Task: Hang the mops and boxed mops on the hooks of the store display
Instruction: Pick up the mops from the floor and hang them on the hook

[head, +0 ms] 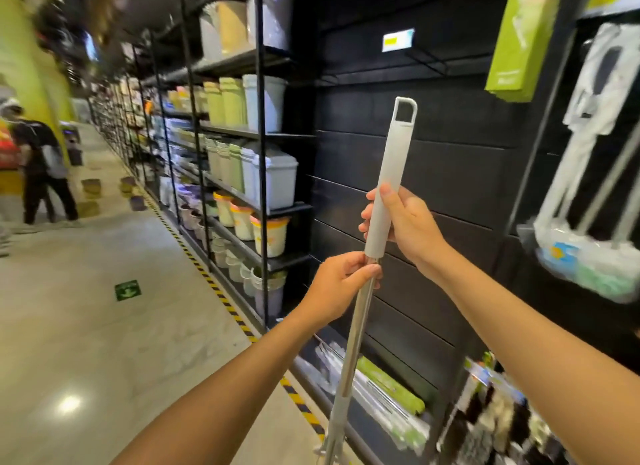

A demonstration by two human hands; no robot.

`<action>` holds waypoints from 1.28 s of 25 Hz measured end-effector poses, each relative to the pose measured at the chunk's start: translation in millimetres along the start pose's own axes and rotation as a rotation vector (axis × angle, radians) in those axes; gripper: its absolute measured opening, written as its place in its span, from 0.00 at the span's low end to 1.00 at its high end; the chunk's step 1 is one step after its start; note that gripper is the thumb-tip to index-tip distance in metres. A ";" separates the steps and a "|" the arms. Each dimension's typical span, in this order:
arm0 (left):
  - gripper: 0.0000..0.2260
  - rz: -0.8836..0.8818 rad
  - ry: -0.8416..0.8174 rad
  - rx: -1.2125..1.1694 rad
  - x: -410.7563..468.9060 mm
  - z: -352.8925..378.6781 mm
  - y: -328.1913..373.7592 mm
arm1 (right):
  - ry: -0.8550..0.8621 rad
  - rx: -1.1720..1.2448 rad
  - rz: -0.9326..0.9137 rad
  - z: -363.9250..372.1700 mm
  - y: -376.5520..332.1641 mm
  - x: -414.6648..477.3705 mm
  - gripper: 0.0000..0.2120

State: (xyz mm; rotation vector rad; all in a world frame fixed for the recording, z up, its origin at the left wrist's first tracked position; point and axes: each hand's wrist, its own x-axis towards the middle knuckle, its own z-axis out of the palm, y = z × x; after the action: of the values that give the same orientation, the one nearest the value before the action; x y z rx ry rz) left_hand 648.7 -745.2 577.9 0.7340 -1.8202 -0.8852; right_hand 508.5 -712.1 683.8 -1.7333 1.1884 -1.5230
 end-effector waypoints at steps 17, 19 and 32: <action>0.07 -0.047 0.109 -0.142 250.1 -123.3 -109.6 | -0.115 0.059 -0.024 61.6 77.7 303.0 0.21; 0.07 -0.027 0.077 -0.178 284.2 -130.1 -129.4 | -0.095 0.009 -0.031 60.8 91.1 331.7 0.21; 0.08 0.082 -0.267 -0.315 475.5 -96.3 -182.8 | 0.273 -0.269 0.030 -0.5 132.2 452.1 0.21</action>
State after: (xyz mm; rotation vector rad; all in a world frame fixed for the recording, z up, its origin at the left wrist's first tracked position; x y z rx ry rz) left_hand 580.7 -1247.3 687.5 0.3524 -1.8650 -1.2256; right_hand 461.0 -1167.8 793.2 -1.7000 1.6131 -1.6847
